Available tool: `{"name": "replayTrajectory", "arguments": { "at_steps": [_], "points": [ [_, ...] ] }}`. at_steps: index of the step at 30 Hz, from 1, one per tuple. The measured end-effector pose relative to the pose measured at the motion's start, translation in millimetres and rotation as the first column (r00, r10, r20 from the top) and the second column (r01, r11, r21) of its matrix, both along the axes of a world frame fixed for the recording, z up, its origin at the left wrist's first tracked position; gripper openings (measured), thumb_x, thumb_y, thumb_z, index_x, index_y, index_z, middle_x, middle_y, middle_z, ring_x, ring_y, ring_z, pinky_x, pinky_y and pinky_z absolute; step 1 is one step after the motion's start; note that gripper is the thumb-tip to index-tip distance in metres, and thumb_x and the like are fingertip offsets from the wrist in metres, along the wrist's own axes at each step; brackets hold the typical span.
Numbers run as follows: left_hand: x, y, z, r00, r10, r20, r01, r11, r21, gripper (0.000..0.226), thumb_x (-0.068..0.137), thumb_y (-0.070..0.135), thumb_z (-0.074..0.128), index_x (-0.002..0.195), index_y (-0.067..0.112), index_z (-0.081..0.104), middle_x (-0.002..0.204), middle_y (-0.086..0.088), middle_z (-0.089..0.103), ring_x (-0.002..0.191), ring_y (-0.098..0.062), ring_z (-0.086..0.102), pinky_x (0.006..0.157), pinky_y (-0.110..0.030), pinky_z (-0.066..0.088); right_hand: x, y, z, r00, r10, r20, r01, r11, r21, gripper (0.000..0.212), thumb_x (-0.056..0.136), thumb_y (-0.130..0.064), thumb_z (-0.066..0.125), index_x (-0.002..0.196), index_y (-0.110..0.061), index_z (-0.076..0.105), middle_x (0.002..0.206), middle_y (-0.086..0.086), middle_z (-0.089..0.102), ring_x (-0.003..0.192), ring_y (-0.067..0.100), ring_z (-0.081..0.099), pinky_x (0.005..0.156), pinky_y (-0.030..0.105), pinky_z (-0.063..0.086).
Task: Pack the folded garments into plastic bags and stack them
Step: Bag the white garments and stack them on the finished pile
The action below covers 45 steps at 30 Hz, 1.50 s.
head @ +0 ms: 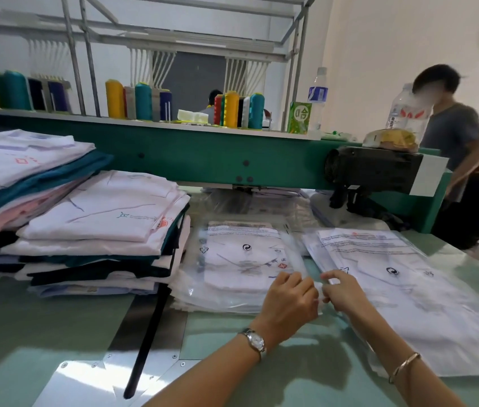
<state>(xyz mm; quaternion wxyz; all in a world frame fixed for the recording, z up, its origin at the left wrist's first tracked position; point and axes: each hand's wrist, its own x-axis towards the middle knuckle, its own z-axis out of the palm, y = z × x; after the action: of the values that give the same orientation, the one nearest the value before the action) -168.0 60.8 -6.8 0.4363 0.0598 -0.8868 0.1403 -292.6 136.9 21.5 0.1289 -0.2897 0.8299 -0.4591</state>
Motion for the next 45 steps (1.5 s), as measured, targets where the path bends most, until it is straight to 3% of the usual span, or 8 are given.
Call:
{"name": "replayTrajectory", "arguments": {
  "at_steps": [6, 12, 22, 28, 33, 36, 41, 45],
  "points": [
    [36.9, -23.9, -1.0, 0.999, 0.007, 0.052, 0.001, 0.988, -0.154, 0.013, 0.080, 0.019, 0.060, 0.067, 0.019, 0.061, 0.071, 0.002, 0.057, 0.069, -0.019, 0.052, 0.064, -0.031, 0.042, -4.0, 7.1, -6.0, 0.994, 0.038, -0.098, -0.037, 0.999, 0.012, 0.018, 0.086, 0.003, 0.053, 0.091, -0.012, 0.064, 0.075, 0.010, 0.062, 0.056, 0.015, 0.054, 0.046, 0.022, 0.036],
    [90.2, -52.9, 1.5, 0.990, 0.083, 0.113, -0.060, 0.978, -0.199, 0.013, 0.082, 0.021, 0.058, 0.071, 0.020, 0.064, 0.074, 0.005, 0.059, 0.070, -0.016, 0.053, 0.065, -0.029, 0.042, -3.5, 7.7, -6.7, 0.988, 0.086, -0.127, -0.079, 0.995, 0.059, 0.026, 0.088, 0.004, 0.053, 0.074, -0.016, 0.063, 0.070, 0.011, 0.063, 0.060, 0.022, 0.058, 0.047, 0.025, 0.039],
    [173.7, -95.5, 2.4, 0.981, 0.181, 0.067, -0.161, 0.959, -0.234, 0.007, 0.080, 0.019, 0.063, 0.073, 0.018, 0.065, 0.076, 0.004, 0.060, 0.067, -0.015, 0.053, 0.066, -0.029, 0.036, -4.0, 3.4, -7.5, 0.992, 0.073, -0.107, -0.066, 0.996, 0.066, 0.023, 0.089, 0.002, 0.057, 0.073, -0.012, 0.065, 0.074, 0.014, 0.065, 0.063, 0.026, 0.059, 0.050, 0.028, 0.043],
    [210.6, -114.1, 1.6, 0.971, 0.238, -0.001, -0.233, 0.952, -0.196, 0.004, 0.082, 0.016, 0.063, 0.080, 0.018, 0.066, 0.086, 0.003, 0.063, 0.075, -0.019, 0.057, 0.068, -0.032, 0.035, -6.2, 6.0, -7.3, 0.997, 0.041, -0.062, -0.038, 0.998, 0.047, 0.024, 0.085, 0.008, 0.053, 0.070, -0.007, 0.064, 0.056, 0.013, 0.056, 0.053, 0.025, 0.050, 0.048, 0.026, 0.036],
    [222.1, -121.1, 5.8, 0.971, 0.232, 0.062, -0.215, 0.954, -0.209, 0.009, 0.088, 0.018, 0.060, 0.086, 0.017, 0.068, 0.095, 0.004, 0.065, 0.079, -0.017, 0.061, 0.069, -0.031, 0.037, -7.8, 6.5, -9.4, 0.998, 0.057, -0.036, -0.053, 0.992, 0.116, 0.021, 0.087, 0.007, 0.052, 0.073, -0.005, 0.062, 0.052, 0.012, 0.053, 0.046, 0.021, 0.043, 0.047, 0.026, 0.034],
    [220.5, -117.2, 10.3, 0.973, 0.198, 0.118, -0.184, 0.975, -0.122, 0.006, 0.084, 0.018, 0.061, 0.087, 0.018, 0.067, 0.096, 0.005, 0.065, 0.082, -0.017, 0.062, 0.072, -0.029, 0.040, -9.1, 7.6, -5.8, 0.992, 0.091, -0.085, -0.073, 0.978, 0.194, 0.017, 0.088, 0.003, 0.051, 0.079, -0.006, 0.063, 0.056, 0.011, 0.057, 0.046, 0.021, 0.046, 0.047, 0.025, 0.036],
    [196.1, -109.4, 25.3, 0.980, 0.165, 0.110, -0.178, 0.976, 0.123, 0.031, 0.090, 0.029, 0.056, 0.113, 0.011, 0.067, 0.112, -0.001, 0.066, 0.103, -0.017, 0.062, 0.088, -0.031, 0.050, -9.5, 2.5, 21.5, 0.945, 0.288, -0.154, -0.196, 0.879, 0.435, 0.015, 0.090, -0.003, 0.047, 0.083, -0.003, 0.060, 0.057, 0.011, 0.066, 0.044, 0.021, 0.053, 0.046, 0.026, 0.043],
    [158.7, -112.3, 35.9, 0.944, 0.240, 0.226, -0.299, 0.913, 0.278, 0.034, 0.096, 0.013, 0.049, 0.128, 0.006, 0.057, 0.119, -0.007, 0.062, 0.106, -0.023, 0.061, 0.086, -0.032, 0.050, -9.1, -15.9, 39.7, 0.831, 0.385, -0.400, -0.039, 0.759, 0.650, 0.028, 0.095, -0.023, 0.043, 0.083, -0.011, 0.065, 0.079, 0.002, 0.067, 0.063, 0.015, 0.060, 0.061, 0.028, 0.048]
  ]
}}
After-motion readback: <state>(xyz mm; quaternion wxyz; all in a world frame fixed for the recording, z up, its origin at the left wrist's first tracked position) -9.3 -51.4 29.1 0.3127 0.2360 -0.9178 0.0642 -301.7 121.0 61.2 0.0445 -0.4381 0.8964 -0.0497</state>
